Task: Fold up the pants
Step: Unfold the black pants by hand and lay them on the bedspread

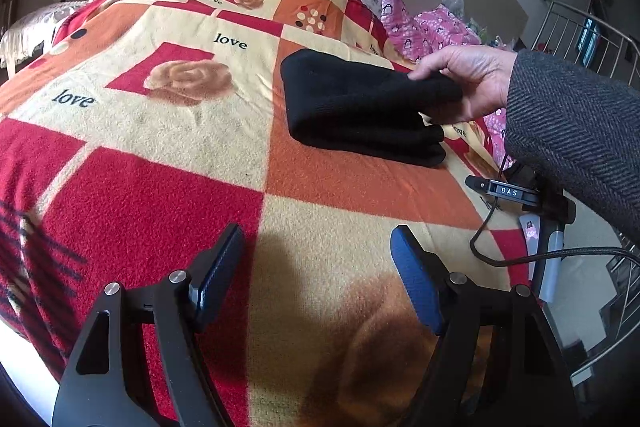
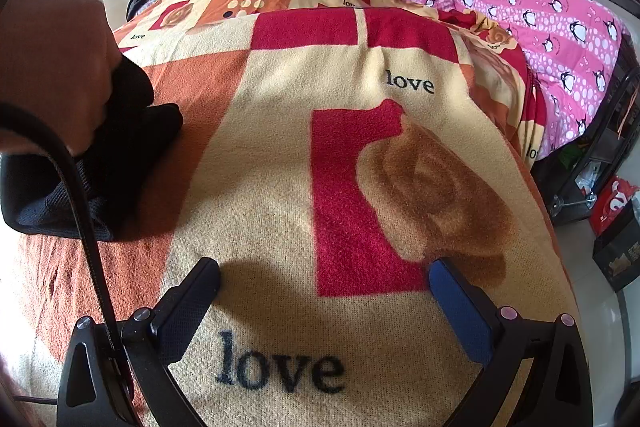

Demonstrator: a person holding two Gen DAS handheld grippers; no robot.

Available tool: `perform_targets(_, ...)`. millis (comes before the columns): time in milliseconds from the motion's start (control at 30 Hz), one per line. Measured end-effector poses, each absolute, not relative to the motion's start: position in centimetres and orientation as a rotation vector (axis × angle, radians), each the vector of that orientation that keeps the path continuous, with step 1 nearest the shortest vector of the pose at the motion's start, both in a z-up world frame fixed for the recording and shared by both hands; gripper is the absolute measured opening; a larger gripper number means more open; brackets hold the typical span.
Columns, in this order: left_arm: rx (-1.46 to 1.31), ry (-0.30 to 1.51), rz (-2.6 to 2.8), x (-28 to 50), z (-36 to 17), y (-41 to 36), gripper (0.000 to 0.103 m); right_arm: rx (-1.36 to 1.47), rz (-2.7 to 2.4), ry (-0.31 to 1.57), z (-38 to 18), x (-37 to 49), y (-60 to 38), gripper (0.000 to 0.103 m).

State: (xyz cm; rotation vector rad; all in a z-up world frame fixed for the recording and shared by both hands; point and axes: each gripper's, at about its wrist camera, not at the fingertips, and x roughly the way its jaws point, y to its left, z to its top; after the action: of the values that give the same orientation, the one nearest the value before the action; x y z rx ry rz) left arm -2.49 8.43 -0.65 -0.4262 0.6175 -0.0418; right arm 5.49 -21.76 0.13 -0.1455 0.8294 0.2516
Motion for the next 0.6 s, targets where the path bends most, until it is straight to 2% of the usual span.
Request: perform_targets(600, -0.384, 0.642, -0.025, -1.4, -1.4, 8.2, 0.076, -0.145, 0.252, 0.829, 0.1, 5.5, -21.7, 0.103)
